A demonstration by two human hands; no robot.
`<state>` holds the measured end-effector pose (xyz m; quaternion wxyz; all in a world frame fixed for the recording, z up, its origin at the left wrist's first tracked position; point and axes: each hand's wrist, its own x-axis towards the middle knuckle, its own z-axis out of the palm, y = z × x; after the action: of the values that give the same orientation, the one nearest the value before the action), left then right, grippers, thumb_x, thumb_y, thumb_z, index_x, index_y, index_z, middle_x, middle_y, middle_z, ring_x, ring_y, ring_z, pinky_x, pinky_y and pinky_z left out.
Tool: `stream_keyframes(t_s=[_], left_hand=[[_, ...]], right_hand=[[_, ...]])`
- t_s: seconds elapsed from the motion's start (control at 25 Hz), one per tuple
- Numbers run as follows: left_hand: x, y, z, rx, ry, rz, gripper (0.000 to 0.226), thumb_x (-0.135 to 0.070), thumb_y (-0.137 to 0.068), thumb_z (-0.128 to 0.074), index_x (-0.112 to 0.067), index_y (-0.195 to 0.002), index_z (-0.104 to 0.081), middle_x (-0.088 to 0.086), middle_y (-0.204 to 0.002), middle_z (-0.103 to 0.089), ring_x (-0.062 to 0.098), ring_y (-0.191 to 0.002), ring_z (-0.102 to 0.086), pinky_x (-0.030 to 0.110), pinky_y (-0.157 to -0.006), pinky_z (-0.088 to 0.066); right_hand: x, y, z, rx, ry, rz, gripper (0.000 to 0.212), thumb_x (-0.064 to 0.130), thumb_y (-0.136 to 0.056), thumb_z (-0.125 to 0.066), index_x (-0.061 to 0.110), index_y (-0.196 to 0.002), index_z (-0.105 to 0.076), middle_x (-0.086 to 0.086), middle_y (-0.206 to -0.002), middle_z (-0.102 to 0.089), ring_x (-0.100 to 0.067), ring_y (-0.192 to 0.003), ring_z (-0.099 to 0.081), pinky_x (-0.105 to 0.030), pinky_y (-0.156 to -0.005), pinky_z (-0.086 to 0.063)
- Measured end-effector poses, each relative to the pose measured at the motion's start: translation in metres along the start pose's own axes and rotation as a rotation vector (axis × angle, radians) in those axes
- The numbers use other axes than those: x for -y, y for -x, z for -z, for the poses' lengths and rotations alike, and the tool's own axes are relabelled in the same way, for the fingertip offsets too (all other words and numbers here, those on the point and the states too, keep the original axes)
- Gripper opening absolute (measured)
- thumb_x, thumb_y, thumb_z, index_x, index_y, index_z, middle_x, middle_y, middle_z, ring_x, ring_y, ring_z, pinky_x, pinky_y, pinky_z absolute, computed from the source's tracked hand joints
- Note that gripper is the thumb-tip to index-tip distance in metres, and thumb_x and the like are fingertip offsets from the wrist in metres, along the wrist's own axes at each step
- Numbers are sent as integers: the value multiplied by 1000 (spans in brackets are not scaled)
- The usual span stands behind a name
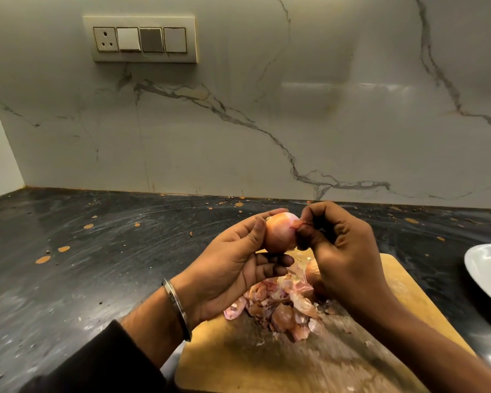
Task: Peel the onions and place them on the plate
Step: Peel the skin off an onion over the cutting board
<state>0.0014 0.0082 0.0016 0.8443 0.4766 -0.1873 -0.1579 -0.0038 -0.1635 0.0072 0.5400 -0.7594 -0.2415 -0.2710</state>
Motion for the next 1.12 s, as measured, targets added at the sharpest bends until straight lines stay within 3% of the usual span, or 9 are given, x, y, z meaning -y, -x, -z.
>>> stream_keyframes(t_s=[0.24, 0.36, 0.48, 0.6, 0.68, 0.8, 0.88, 1.0, 1.12], left_hand=[[2, -1, -1, 44, 10, -9, 48, -24, -87, -57, -16, -134, -55, 19, -108, -70, 30, -85, -69, 39, -77, -62], [6, -1, -3, 53, -91, -17, 50, -23, -84, -59, -13, -133, -56, 16, -114, -67, 25, -94, -68, 32, -77, -60], [12, -1, -6, 19, -165, -72, 49, -17, -82, -61, -10, -130, -54, 15, -116, -67, 23, -93, -69, 27, -75, -59], [13, -1, -7, 4, -188, -108, 47, -14, -82, -64, -12, -127, -54, 14, -122, -66, 29, -102, -68, 32, -81, -60], [12, -1, -6, 37, -138, -86, 45, -14, -87, -61, -15, -132, -52, 18, -124, -64, 37, -106, -67, 36, -82, -60], [8, -3, -2, 43, -72, -38, 39, -17, -95, -52, -17, -134, -54, 26, -129, -59, 50, -112, -60, 41, -85, -58], [6, -4, 1, 18, -46, -33, 36, -18, -97, -50, -16, -131, -58, 26, -131, -58, 50, -108, -62, 41, -83, -59], [4, -4, 4, 14, -56, -28, 35, -21, -96, -50, -17, -128, -61, 27, -130, -57, 45, -100, -65, 39, -77, -60], [4, -3, 4, 6, -106, -25, 35, -26, -94, -51, -19, -126, -63, 28, -128, -58, 41, -97, -64, 36, -73, -59]], right_hand=[[-2, 2, -3, -76, 13, 20, 40, -18, -88, -53, 22, -85, -56, 2, -77, -58, -9, -70, -54, -22, -59, -50], [-5, -1, -2, -122, 23, 26, 33, -16, -89, -54, 17, -86, -56, -1, -76, -58, -17, -72, -55, -37, -60, -54], [-5, 0, -3, -165, 75, 47, 34, -17, -87, -55, 17, -85, -55, 1, -76, -56, -9, -69, -52, -17, -56, -46], [-5, 2, -6, -210, 134, 48, 35, -18, -85, -55, 17, -85, -54, 3, -77, -57, -6, -72, -53, -12, -58, -45], [-7, 1, -4, -181, 57, 13, 30, -12, -90, -57, 18, -87, -56, 3, -77, -59, -8, -75, -57, -15, -61, -50], [-8, -2, -1, -58, -153, -94, 12, 12, -91, -65, 21, -99, -64, 3, -93, -70, -12, -89, -68, -27, -73, -59], [-9, -2, -2, -14, -200, -130, 24, 23, -80, -69, 23, -104, -68, 7, -100, -73, -9, -98, -69, -23, -81, -58], [-11, -1, -4, -32, -241, -179, 32, 25, -71, -74, 22, -102, -72, 5, -100, -76, -11, -99, -70, -27, -83, -59], [-13, -1, -4, -58, -303, -250, 28, 21, -69, -76, 18, -97, -74, -1, -94, -76, -17, -92, -72, -27, -74, -59]])
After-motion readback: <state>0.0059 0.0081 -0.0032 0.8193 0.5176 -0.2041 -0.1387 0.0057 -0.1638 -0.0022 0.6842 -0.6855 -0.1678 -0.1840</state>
